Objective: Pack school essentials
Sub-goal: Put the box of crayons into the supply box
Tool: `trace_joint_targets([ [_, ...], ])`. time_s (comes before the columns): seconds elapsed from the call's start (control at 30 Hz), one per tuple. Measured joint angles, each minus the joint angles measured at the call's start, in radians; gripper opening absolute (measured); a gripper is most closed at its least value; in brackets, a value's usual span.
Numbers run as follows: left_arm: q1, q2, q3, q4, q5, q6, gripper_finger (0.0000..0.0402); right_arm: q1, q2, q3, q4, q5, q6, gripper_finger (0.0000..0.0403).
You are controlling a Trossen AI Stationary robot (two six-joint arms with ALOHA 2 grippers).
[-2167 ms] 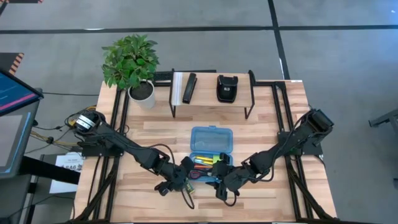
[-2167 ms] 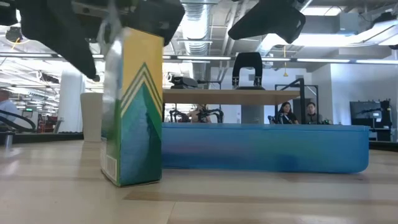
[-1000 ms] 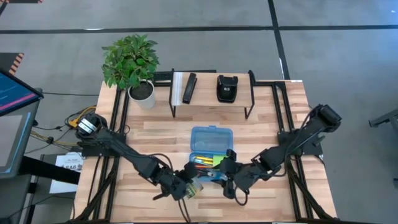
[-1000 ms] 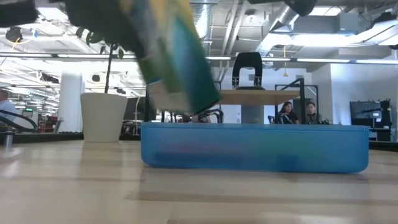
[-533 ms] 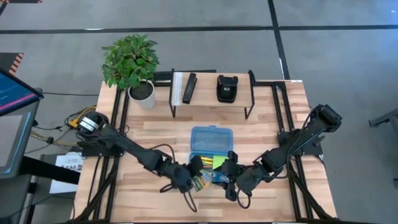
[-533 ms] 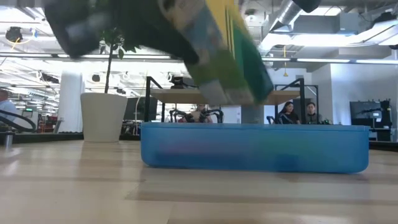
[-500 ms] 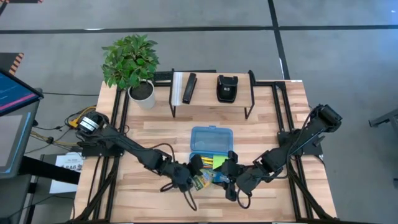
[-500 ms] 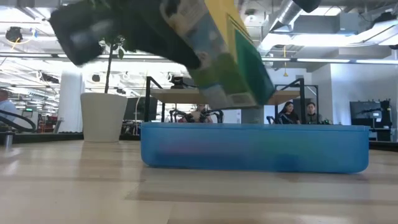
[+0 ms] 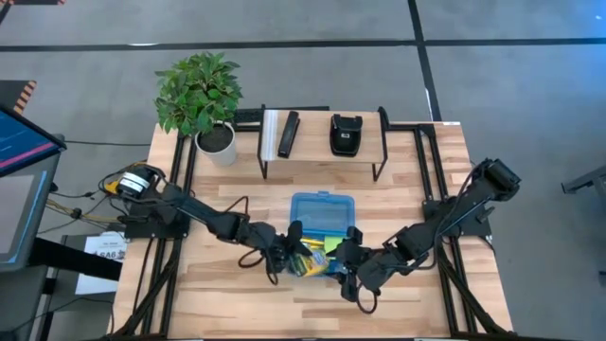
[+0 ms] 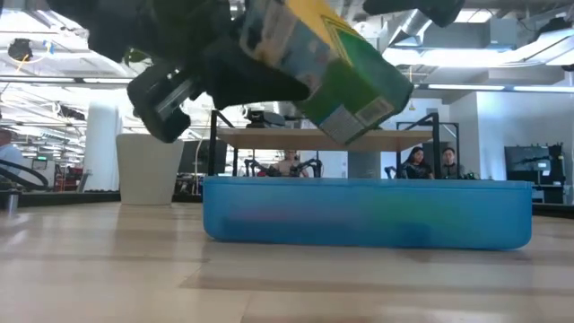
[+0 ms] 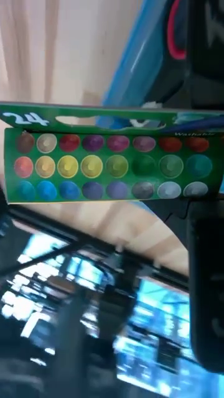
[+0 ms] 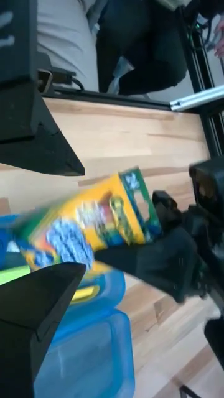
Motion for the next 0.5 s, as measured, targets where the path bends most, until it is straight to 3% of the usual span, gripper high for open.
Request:
trace_joint_targets([
  [0.17, 0.040, 0.002, -0.002, -0.016, 0.125, 0.102, 0.0049, -0.024, 0.000, 0.000, -0.004, -0.001, 0.000, 0.0260],
  [0.5, 0.082, 0.003, 0.000, -0.022, 0.156, 0.146, 0.0085, -0.039, 0.000, 0.000, -0.006, -0.025, -0.001, 0.0260],
])
